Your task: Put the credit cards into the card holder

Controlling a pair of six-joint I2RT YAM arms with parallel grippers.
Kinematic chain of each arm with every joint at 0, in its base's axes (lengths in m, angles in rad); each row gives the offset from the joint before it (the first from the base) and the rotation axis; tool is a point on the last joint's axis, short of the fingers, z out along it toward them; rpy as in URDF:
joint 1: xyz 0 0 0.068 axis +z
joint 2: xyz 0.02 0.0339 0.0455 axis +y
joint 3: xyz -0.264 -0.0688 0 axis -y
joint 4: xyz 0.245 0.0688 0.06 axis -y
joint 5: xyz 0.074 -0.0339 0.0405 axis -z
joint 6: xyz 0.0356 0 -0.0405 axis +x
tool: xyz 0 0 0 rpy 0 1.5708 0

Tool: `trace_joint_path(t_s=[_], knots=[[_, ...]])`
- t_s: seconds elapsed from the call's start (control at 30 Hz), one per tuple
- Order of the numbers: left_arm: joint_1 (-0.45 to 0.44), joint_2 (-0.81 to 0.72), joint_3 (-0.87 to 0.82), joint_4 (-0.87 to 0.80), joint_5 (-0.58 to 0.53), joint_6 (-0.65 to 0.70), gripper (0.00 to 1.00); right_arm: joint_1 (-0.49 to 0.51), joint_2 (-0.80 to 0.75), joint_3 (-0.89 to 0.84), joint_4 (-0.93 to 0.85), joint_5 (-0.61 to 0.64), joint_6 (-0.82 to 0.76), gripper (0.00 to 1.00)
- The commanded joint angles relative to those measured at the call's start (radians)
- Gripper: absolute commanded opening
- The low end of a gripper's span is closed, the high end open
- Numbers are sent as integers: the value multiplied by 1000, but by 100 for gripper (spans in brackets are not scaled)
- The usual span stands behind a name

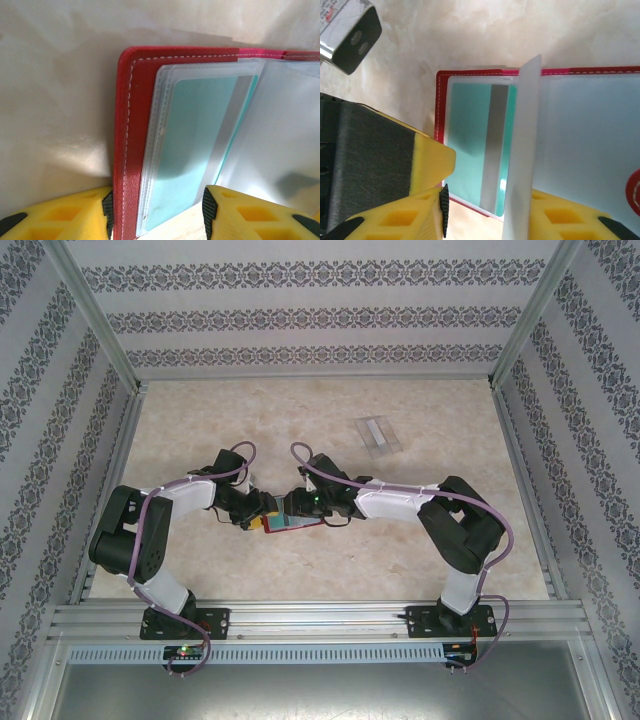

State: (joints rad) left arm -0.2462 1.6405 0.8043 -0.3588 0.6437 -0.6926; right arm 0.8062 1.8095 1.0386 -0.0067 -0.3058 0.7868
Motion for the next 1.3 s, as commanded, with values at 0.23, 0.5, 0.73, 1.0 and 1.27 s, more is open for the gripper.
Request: trace_joint_path(t_s=[0.23,0.5,0.73,1.0,1.27], knots=[[27,-34,-41,26,-125,-14,53,-11,10,-33,144,-94,30,42],[147,-139,-114,88,-137,-113,68,-1,87,-32,263,-161,80,43],[188,-137,-133,146,-74,-135,70,-4,95,-27,273,-167,78,43],[153,-178,-120,106,-113,-79,70,-119,-46,-6,92,-66,-71,47],[100,-216,-97,42,-199,-33,71,-206,-71,253,-380,426,-375,59]])
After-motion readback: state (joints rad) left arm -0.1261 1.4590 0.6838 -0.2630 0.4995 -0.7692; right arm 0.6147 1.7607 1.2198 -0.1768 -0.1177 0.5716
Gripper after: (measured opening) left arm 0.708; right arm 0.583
